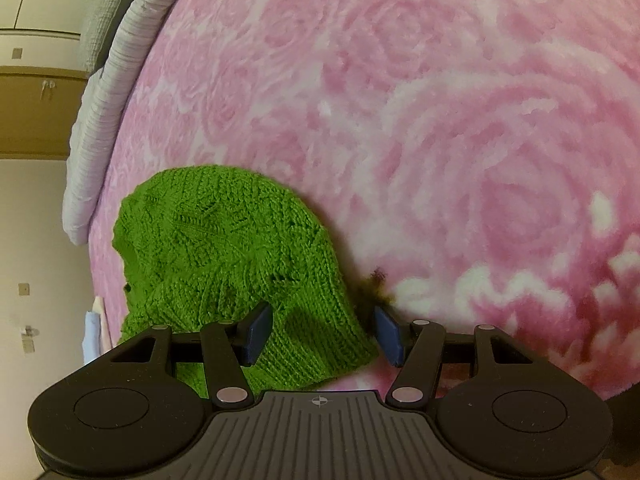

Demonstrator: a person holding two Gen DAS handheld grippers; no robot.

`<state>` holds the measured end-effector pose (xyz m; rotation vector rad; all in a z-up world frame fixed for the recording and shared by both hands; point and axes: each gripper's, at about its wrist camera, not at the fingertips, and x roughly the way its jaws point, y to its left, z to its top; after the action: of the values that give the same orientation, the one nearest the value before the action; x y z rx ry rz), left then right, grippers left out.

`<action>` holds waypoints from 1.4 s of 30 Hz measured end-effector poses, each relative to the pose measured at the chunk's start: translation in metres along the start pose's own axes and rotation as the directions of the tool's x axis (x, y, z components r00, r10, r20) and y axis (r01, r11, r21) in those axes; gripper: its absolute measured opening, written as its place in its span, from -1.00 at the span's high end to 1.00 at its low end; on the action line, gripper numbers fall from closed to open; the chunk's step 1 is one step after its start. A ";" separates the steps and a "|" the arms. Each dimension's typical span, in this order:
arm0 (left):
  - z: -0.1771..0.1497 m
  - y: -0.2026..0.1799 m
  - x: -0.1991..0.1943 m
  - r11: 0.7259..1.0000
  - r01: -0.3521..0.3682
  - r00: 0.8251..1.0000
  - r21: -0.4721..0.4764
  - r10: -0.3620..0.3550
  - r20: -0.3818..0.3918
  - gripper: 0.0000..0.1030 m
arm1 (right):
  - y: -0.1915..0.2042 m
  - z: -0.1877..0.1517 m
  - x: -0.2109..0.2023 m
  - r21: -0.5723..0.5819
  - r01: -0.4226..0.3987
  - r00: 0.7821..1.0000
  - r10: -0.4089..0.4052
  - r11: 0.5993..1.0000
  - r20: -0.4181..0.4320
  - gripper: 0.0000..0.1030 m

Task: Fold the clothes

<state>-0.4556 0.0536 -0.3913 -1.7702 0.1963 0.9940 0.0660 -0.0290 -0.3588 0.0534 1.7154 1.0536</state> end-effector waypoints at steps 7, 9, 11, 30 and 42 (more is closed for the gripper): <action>-0.001 -0.003 0.012 0.999 0.033 0.999 -0.005 -0.033 0.008 0.43 | -0.002 0.002 0.007 0.039 -0.061 0.998 0.060 0.997 0.024 -0.14; 0.002 -0.011 0.017 0.998 0.049 0.999 0.037 -0.048 -0.014 0.76 | 0.000 0.002 0.013 0.062 -0.083 0.997 0.083 0.995 0.005 -0.12; 0.004 -0.022 0.014 0.996 0.046 0.999 0.081 -0.044 -0.022 0.78 | 0.005 0.002 0.020 0.074 -0.082 0.996 0.085 0.994 -0.032 0.72; 0.065 -0.295 -0.254 0.675 0.304 0.851 0.672 -0.509 0.127 0.83 | 0.244 -0.007 -0.170 -0.290 -0.624 0.753 0.658 0.725 0.024 0.83; 0.190 -0.384 -0.217 0.623 0.409 0.823 0.667 -0.568 0.025 0.83 | 0.380 0.018 -0.157 -0.330 -0.586 0.671 0.671 0.740 0.315 0.83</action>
<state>-0.4822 0.3143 0.0117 -0.9668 -0.1063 0.6061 -0.0198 0.1340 0.0095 0.7513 1.1878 1.5921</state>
